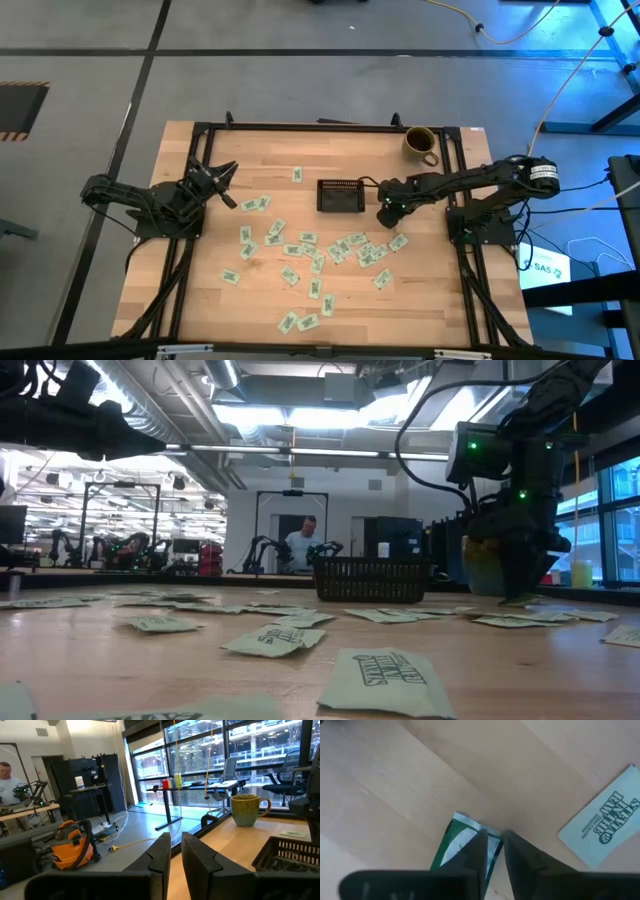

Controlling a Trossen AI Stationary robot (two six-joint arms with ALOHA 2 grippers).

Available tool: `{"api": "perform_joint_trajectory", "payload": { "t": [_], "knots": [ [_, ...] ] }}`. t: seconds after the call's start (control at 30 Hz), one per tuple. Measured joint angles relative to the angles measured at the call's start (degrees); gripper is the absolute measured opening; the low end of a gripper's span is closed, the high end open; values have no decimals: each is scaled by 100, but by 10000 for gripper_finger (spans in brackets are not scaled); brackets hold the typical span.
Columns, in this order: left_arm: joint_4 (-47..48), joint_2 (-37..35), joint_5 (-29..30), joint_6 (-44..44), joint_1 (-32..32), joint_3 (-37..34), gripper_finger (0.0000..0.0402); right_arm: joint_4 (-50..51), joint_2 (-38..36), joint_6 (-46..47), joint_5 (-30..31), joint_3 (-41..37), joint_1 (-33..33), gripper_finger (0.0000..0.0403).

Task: Pick and place Stevia / Truvia into bins
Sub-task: Put the truvia packet into the black basket

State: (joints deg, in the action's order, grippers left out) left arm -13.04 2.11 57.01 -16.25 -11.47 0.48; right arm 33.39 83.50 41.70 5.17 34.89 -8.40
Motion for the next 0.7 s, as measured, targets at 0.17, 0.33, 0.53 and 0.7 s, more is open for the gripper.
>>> {"api": "perform_joint_trajectory", "payload": {
  "t": [0.17,0.33,0.53,0.7],
  "knots": [
    [0,-2,-1,0,0,-1,38,-40,-11,-35,-25,-9,0,19],
    [0,-2,0,0,-2,0,40,-68,-56,-176,75,4,11,6],
    [0,-2,-1,0,-1,1,37,289,-230,-584,83,458,9,2],
    [0,-1,-1,0,-2,-1,41,623,-245,-941,414,1096,9,2]
  ]
}}
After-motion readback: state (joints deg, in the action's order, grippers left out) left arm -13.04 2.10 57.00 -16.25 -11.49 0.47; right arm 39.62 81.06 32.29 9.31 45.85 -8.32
